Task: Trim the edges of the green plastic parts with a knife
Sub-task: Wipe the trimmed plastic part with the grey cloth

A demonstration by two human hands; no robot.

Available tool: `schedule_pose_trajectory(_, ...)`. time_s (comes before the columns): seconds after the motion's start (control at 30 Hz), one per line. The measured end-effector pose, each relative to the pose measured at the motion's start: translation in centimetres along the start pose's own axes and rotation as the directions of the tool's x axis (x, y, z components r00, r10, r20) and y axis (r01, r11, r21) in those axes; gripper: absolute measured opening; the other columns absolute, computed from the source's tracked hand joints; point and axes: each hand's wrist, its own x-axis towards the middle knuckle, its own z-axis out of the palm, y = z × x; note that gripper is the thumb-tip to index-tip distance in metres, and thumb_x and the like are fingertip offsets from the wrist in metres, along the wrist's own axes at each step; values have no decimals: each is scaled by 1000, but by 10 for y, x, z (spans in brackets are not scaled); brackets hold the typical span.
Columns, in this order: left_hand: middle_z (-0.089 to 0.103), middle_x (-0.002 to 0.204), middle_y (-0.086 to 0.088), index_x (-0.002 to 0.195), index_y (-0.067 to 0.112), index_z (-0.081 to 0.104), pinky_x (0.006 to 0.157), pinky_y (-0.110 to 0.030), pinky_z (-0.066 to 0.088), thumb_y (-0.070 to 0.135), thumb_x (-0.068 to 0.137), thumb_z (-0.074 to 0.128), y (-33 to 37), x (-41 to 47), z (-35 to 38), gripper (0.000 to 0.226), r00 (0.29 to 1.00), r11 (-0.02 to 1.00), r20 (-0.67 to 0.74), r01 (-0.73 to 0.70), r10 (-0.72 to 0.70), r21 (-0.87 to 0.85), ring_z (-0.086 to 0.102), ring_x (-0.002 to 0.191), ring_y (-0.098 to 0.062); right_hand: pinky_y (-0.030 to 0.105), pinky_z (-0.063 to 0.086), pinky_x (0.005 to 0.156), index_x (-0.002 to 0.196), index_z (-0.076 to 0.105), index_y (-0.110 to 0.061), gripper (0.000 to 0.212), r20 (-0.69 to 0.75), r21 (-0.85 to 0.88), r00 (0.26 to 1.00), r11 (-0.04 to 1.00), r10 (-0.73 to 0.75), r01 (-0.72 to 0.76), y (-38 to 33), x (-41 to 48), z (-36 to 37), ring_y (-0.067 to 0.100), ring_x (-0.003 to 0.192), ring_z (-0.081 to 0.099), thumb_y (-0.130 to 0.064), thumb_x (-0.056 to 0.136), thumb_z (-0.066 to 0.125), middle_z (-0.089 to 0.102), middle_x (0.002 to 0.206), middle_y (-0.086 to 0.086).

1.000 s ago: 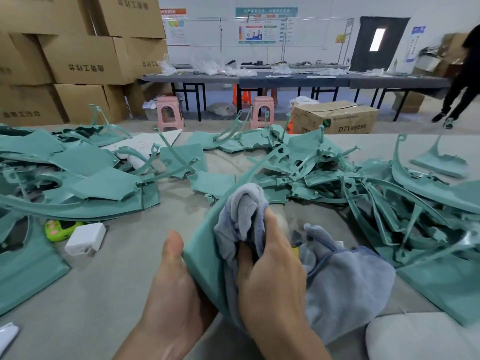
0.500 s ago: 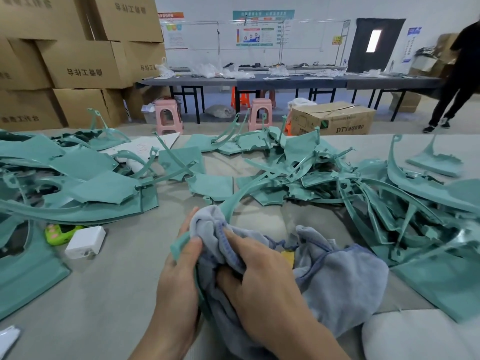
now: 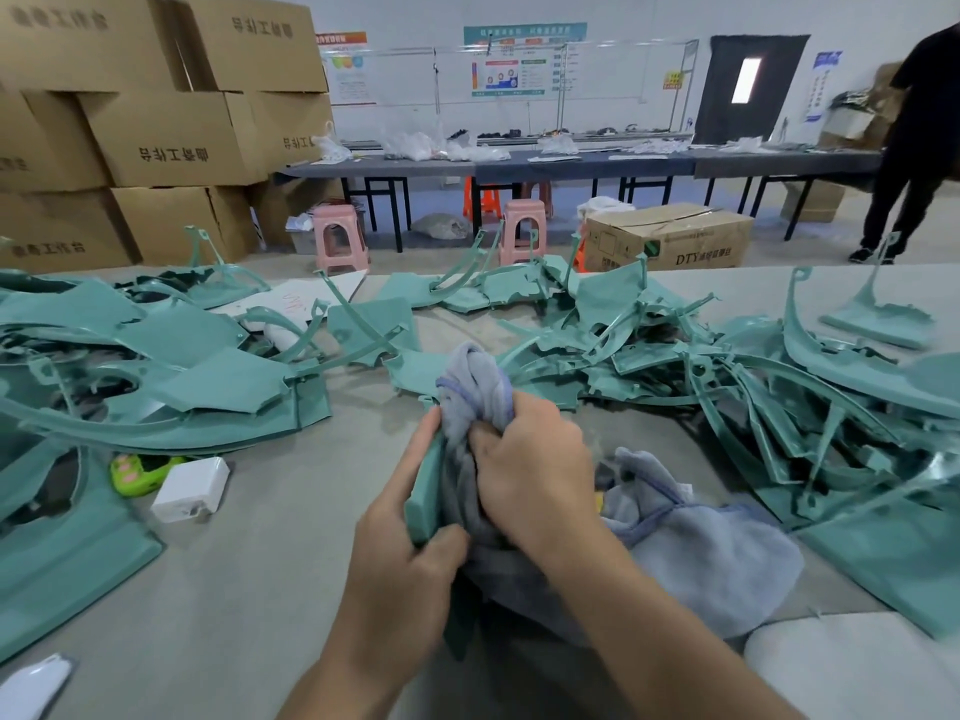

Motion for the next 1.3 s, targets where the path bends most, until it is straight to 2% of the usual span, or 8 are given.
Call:
schedule_pose_trajectory(0.4,52,144,28,143,55,45,111,-44,44,5,62,50,4,-8,9,95,982,999,-185,34,-29,23,51,133,-3,34,43,72,91,63,-19,21,-204,145,942,960,266,-240,3,64,-4,30,81,56,-40,96,60,65,91,7)
schedule_pose_trajectory(0.57,73,117,10,128,47,64,67,-24,56,3,56,49,1,-1,0,86,930,978,-350,44,-115,-204,70,86,-8,39,48,76,95,61,-18,19,-288,78,925,969,247,-235,15,68,-28,33,85,59,-36,92,62,64,91,7)
schedule_pose_trajectory(0.7,75,115,6,128,36,66,69,-27,59,5,66,56,1,9,-14,70,802,868,-520,-5,-292,-496,73,99,-21,36,43,78,98,52,-28,10,-201,-231,975,963,91,-137,16,55,-48,29,83,53,-30,92,60,56,88,1)
schedule_pose_trajectory(0.8,74,114,14,124,50,64,84,-40,61,13,86,57,2,8,-10,53,805,948,-567,-18,-175,-319,73,102,-18,37,45,94,116,67,-31,30,118,-631,984,755,-134,179,7,30,-60,27,105,60,-44,89,62,67,110,0)
schedule_pose_trajectory(0.9,58,129,39,145,63,34,92,-14,51,36,88,56,11,-4,-3,66,895,954,-392,-101,211,281,64,108,6,30,44,81,94,74,-25,27,92,-88,944,941,-318,326,-5,-13,-59,7,86,59,-48,82,67,64,89,-12)
schedule_pose_trajectory(1.0,47,149,26,155,53,17,104,-15,44,30,79,72,8,-12,7,96,975,891,67,-222,214,396,50,132,5,38,54,80,79,72,-21,31,436,621,888,763,-146,-180,-15,-53,-44,15,79,68,-51,78,68,68,77,3)
schedule_pose_trajectory(1.1,41,155,23,153,58,15,112,-34,42,33,66,76,13,-20,17,109,954,974,274,-169,124,148,41,142,-3,52,58,93,97,77,-13,18,427,661,904,679,12,-321,4,-61,-44,41,104,71,-12,98,59,74,103,24)
schedule_pose_trajectory(1.3,41,140,44,150,63,10,101,-22,46,49,75,77,27,-16,24,101,993,932,-97,-31,71,361,50,124,11,44,64,72,105,76,-4,29,384,735,923,598,21,-319,34,-72,-81,35,89,76,9,96,52,77,103,20)
